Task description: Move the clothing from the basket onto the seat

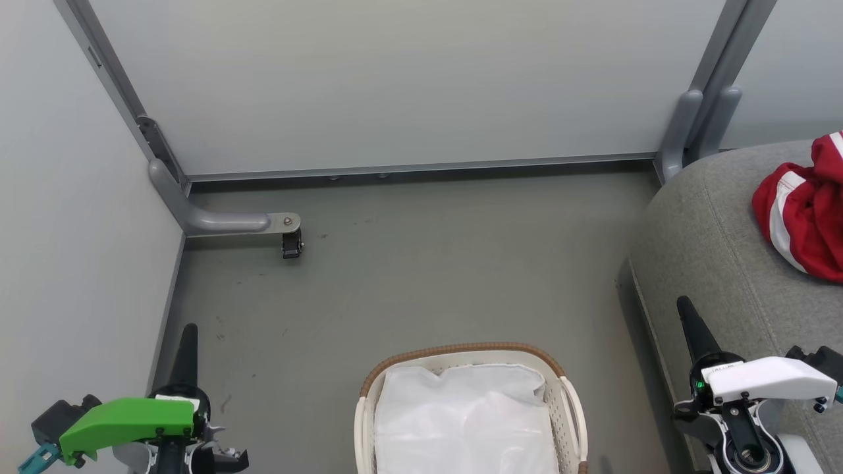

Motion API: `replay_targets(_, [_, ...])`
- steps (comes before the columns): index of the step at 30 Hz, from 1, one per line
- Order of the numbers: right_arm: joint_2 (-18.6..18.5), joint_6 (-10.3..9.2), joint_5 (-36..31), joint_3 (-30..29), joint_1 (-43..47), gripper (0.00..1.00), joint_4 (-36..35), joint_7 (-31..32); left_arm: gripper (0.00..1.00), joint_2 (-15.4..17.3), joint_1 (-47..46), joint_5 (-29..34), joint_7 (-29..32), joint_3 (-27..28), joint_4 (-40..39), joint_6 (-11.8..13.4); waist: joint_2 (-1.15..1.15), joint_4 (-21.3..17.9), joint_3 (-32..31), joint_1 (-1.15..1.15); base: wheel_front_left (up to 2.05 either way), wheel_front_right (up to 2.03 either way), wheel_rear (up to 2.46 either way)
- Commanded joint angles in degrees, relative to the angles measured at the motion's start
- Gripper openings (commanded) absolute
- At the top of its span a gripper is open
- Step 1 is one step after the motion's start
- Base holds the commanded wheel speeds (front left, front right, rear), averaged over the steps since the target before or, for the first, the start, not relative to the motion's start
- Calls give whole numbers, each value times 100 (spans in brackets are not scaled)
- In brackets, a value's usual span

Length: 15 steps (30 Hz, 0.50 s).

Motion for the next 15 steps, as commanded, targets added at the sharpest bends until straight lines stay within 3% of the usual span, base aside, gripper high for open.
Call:
replay_targets(1, [-36,-2,140,-28,42,0,-64,46,0,27,-130,-134,42,42,-56,-34,33,0,-3,0,0,0,0])
replay_targets(15, [-41,-3,780,-95,77,0,-141,214,0,29,-144,-711,209,137,-109,-51,38,-7,-41,0,0,0,0])
